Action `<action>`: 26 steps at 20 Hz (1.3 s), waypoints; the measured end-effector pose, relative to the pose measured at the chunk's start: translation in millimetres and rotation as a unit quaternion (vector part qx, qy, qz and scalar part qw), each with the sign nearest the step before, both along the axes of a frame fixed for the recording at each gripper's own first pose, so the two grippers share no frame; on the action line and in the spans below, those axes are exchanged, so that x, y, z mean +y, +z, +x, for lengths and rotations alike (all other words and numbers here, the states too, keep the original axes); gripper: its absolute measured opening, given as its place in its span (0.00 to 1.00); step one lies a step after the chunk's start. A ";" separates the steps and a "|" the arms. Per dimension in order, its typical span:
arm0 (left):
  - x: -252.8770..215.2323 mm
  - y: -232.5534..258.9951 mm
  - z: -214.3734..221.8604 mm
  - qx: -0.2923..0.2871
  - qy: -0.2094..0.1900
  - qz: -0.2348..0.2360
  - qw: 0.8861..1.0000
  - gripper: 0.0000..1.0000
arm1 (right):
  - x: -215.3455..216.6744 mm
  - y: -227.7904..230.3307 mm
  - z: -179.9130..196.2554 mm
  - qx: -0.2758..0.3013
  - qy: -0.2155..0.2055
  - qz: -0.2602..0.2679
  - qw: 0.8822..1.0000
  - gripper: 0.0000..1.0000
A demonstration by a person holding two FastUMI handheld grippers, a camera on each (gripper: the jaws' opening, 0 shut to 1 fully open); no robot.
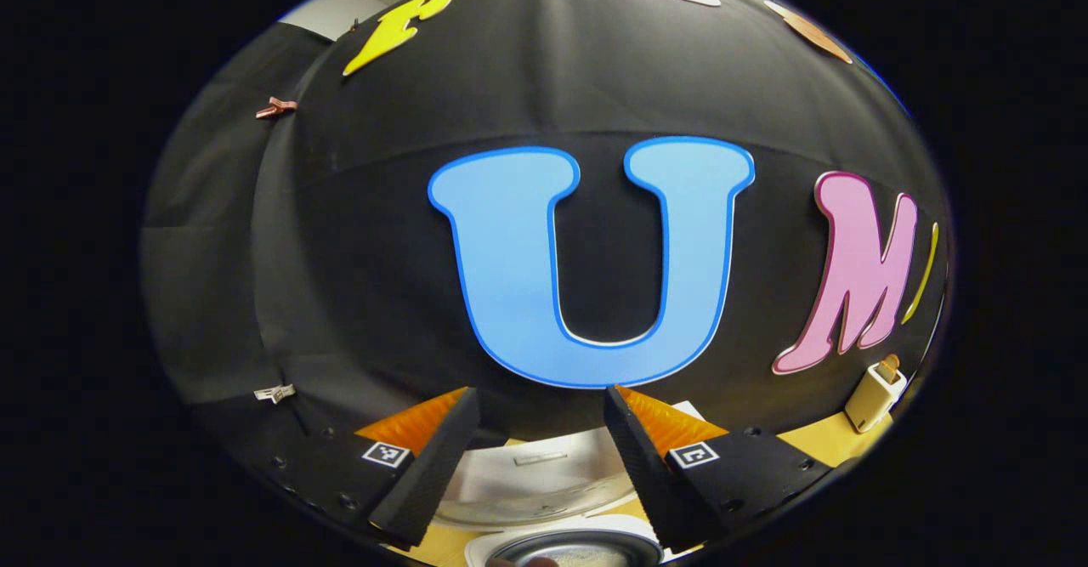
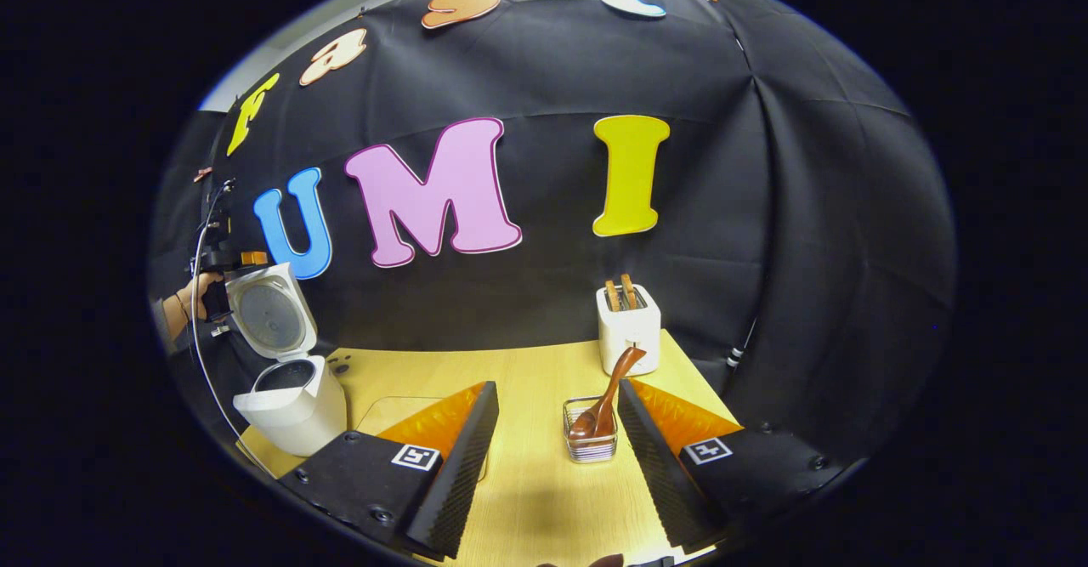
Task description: Close the left gripper, press the button to open the rice cooker; take a wooden spoon from the chopstick holder with the right hand, scoop a spoonful of rice and pour it into the rice cooker, then put the wooden spoon back into the chopstick holder.
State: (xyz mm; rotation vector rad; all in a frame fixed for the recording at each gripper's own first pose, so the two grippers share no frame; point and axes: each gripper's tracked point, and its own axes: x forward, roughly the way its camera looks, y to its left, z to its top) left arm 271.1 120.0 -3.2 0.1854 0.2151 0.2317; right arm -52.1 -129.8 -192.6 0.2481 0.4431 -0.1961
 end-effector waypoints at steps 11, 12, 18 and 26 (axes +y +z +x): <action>-34.6 -29.6 -63.4 0.033 -0.013 0.004 0.999 0.99 | 7.7 -12.1 12.9 0.003 0.019 0.015 1.000 0.88; -39.9 -33.7 -73.6 0.036 -0.013 0.004 0.999 0.99 | 7.9 -13.8 15.4 0.003 0.022 0.018 1.000 0.88; -68.0 -74.3 -137.5 0.076 -0.004 0.000 0.997 0.98 | -2.3 -22.7 26.1 0.007 0.035 0.033 0.999 0.88; -83.4 -136.1 -183.0 0.148 0.024 -0.025 0.988 0.98 | -21.6 -32.7 36.8 0.008 0.059 0.045 0.997 0.88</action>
